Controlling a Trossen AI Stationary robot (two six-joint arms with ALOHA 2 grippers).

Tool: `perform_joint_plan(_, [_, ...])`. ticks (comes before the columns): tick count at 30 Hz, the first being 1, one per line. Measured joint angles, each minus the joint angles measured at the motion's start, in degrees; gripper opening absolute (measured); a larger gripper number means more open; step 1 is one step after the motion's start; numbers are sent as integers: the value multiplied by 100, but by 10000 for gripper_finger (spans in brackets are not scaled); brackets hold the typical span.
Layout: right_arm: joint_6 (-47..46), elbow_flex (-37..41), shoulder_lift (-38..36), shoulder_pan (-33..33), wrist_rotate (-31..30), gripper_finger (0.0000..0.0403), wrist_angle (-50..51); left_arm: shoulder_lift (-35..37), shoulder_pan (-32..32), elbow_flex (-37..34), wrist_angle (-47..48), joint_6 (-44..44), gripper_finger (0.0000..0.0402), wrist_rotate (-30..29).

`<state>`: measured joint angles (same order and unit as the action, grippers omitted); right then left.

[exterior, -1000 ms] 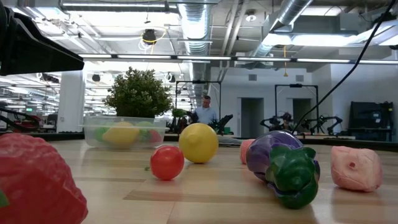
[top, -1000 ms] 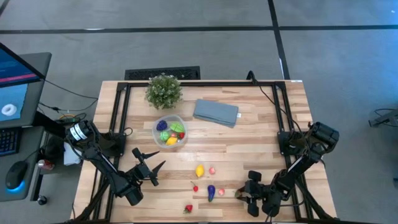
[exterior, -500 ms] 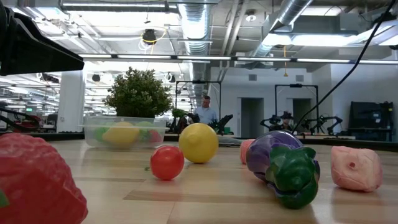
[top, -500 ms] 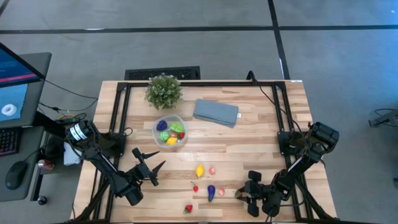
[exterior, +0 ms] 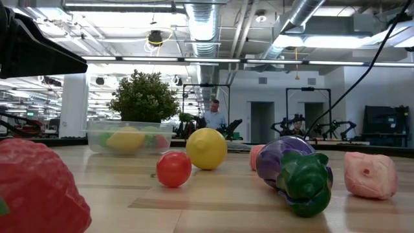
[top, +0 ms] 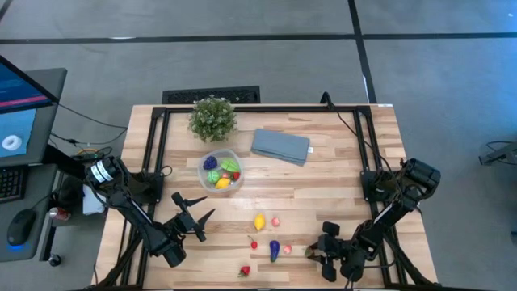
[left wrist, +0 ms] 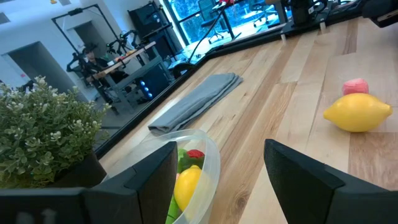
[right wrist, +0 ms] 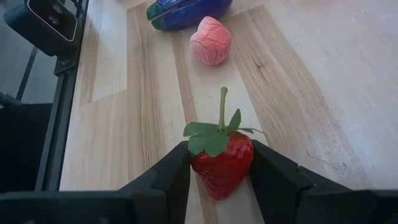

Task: Pick and placing Produce into tupperware
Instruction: Put the right strawberry into the transparent bin

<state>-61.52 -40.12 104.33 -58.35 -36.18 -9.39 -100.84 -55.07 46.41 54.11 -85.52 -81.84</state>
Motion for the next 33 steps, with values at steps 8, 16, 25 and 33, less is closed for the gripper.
perform_joint_plan(8, [-10,0,0,0,2,190,-2,0,0,0,0,2,231,0])
perform_joint_plan(16, [-43,0,0,0,9,183,-4,0,0,0,-7,55,231,2])
perform_joint_plan(25, [-46,0,0,0,11,181,-4,0,2,0,-7,55,231,1])
perform_joint_plan(33, [-46,0,0,0,13,176,-4,0,2,0,-9,87,231,2])
